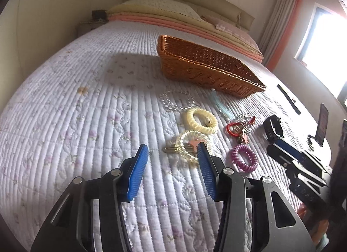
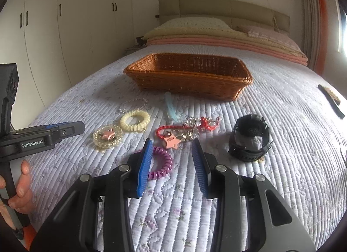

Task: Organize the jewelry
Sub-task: 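Grasp the clear bead bracelet with the left tool while the right tool grasps the purple coil hair tie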

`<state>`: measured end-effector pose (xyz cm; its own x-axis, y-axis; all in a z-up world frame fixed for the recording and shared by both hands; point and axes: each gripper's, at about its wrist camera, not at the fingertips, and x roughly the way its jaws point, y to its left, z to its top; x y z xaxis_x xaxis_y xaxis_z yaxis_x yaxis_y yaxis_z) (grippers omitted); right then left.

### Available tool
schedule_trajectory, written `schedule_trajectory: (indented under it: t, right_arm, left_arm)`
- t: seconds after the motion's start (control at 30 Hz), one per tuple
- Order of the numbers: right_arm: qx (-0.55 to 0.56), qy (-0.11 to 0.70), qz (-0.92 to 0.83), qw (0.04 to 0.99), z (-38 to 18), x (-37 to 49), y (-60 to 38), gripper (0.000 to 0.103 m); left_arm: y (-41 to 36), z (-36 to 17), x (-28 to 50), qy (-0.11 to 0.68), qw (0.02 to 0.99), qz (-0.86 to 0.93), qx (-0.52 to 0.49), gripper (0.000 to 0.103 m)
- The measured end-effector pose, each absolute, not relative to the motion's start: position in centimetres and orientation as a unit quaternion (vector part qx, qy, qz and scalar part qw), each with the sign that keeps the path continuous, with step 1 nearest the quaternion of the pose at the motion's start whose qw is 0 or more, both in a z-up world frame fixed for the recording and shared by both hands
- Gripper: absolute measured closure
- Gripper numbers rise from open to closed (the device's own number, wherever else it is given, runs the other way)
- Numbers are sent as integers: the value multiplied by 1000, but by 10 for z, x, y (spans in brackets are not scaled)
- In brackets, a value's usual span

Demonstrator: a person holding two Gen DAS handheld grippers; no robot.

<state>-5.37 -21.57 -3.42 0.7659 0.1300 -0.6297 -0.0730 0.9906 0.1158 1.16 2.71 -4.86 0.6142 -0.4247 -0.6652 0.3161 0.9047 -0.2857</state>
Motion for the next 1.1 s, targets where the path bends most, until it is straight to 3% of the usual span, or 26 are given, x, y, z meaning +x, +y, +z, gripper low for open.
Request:
schedule_trajectory:
  t: [0.27, 0.47, 0.5, 0.53, 0.63, 0.8, 0.87, 0.93, 1.1]
  right_arm:
    - [71, 402, 68, 910, -49, -33, -220, 68]
    - [33, 421, 49, 905, -55, -21, -208, 69]
    - [29, 422, 49, 905, -56, -21, -206, 70]
    - [27, 422, 54, 904, -57, -21, -204, 78]
    - [6, 418, 57, 907, -57, -25, -199, 91]
    - [-3, 420, 63, 905, -59, -24, -195, 91]
    - [-1, 419, 65, 906, -59, -24, -196, 91]
    - [5, 417, 68, 907, -58, -25, -197, 91]
    - [15, 410, 71, 909, -57, -26, -200, 94]
  left_arm:
    - [19, -53, 23, 421, 880, -208, -73, 62]
    - [1, -62, 34, 439, 879, -183, -29, 73]
    - [-2, -62, 33, 434, 883, -179, -18, 74]
    - [-3, -63, 33, 432, 884, -177, -12, 75]
    - [-5, -61, 27, 428, 885, -182, 0, 87]
    - [-3, -60, 29, 430, 884, -186, 1, 88]
    - [-4, -60, 30, 427, 886, -184, -2, 92]
    - [-3, -60, 27, 420, 890, -177, 0, 102]
    - [3, -58, 23, 416, 893, -172, 0, 103]
